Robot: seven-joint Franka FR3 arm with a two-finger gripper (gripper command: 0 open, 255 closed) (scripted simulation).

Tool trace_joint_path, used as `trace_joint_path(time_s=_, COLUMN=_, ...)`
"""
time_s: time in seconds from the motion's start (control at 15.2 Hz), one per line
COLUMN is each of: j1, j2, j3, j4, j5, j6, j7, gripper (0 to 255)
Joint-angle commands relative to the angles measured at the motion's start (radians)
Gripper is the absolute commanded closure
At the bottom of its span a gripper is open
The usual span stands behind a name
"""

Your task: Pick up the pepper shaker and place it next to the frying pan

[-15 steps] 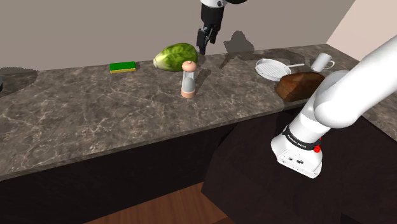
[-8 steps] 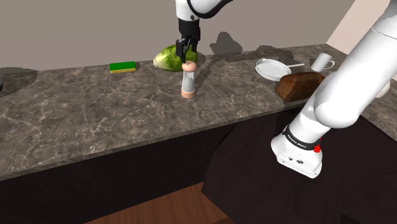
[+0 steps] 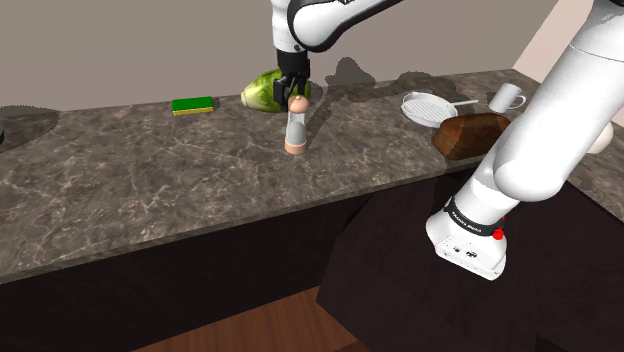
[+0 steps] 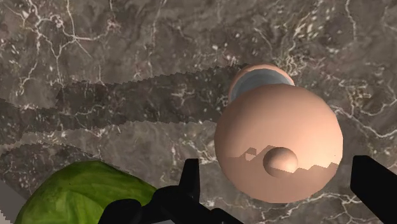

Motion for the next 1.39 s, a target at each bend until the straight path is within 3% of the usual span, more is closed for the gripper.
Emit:
trace_joint_path(time_s=0.0, j1=0.001, j2=0.007, j3=0.000, j4=-0.003, j5=-0.003, j6=0.010, j7=0.003, gripper=0)
trace_joint_path(time_s=0.46, j1=0.001, j2=0.007, j3=0.000, j4=-0.003, j5=-0.002, j6=0.009, j7=0.003, gripper=0)
trace_joint_path(time_s=0.53, j1=0.001, j2=0.007, j3=0.000, j4=-0.003, j5=-0.002, j6=0.009, j7=0.003, gripper=255)
trace_joint_path(time_s=1.12, j1=0.001, j2=0.007, j3=0.000, j4=-0.003, j5=-0.003, j6=0.010, j7=0.003, gripper=255)
trace_joint_path(time_s=1.32, j1=0.000, j2=-0.010, j3=0.001, j4=0.019, j5=0.005, j6=-0.028, j7=-0.005, gripper=255)
